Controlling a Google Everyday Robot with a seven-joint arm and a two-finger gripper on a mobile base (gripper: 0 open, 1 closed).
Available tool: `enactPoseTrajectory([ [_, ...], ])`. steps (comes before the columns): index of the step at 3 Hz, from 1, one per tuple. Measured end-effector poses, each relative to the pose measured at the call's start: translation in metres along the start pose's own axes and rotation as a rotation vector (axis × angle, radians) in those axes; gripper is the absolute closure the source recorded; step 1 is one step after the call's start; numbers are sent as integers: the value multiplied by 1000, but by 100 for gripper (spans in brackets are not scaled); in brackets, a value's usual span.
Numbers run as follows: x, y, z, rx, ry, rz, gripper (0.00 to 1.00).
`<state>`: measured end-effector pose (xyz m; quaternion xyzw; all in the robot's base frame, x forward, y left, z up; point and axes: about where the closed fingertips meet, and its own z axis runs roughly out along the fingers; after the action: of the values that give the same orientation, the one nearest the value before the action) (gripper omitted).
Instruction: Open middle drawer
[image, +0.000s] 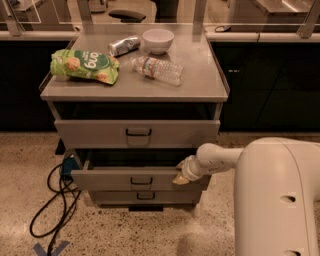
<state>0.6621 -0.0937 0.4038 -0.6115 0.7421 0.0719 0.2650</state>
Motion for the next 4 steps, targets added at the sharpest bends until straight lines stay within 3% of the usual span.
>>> enactPoseTrajectory([
  [1, 2, -3, 3, -5, 14, -32, 100],
  [4, 2, -13, 9, -1, 14, -38, 100],
])
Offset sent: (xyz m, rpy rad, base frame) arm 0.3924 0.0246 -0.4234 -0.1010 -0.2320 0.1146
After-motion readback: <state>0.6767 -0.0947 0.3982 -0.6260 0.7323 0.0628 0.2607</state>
